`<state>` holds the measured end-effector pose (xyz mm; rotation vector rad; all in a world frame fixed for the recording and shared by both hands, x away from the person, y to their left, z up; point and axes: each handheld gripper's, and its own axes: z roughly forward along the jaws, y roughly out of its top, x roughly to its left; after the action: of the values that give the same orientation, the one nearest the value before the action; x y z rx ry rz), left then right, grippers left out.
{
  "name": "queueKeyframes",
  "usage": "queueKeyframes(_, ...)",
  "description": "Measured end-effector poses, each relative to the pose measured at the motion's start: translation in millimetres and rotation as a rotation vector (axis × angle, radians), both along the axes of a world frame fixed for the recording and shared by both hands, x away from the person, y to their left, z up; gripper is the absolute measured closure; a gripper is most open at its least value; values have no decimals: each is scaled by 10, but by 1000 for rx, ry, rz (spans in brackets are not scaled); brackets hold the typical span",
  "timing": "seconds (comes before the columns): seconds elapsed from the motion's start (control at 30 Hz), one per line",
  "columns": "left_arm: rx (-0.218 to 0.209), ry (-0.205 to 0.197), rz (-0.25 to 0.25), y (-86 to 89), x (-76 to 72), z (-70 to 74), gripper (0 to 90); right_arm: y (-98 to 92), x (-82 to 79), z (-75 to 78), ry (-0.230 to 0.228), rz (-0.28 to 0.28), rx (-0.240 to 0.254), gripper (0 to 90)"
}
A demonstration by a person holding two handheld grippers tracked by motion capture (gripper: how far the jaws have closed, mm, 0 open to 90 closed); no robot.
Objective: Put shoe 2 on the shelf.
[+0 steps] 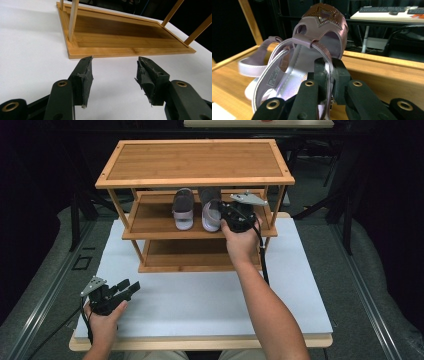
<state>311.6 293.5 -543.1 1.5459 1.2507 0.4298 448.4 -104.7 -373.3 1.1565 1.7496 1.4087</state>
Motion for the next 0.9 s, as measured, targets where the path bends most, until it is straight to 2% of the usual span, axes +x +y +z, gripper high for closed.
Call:
queueKeyframes(0.17,-1,-1,-1,2,-2,5,465,88,85,-17,5,-24,-30,833)
queueKeyframes(0.2,-2,-2,-2,-2,0,5,465,120,116,-21,3,-36,-53,834)
queueKeyframes(0.3,-3,-1,-2,-4,4,1,465,134,143,-29,8,-51,-45,833)
queueKeyframes(0.37,-2,4,-1,-6,8,-4,465,144,185,-62,29,-73,-35,833)
queueKeyframes(0.43,-6,5,0,-13,9,-6,465,147,199,-74,34,-71,-32,833)
queueKeyframes(0.7,1,2,-6,-23,13,-6,465,207,255,-132,62,-115,-43,805)
queueKeyframes(0.87,4,1,-8,-31,13,-6,465,208,280,-142,63,-95,-16,742)
queueKeyframes(0.9,8,1,-7,-33,11,-3,465,194,284,-143,56,-71,-17,731)
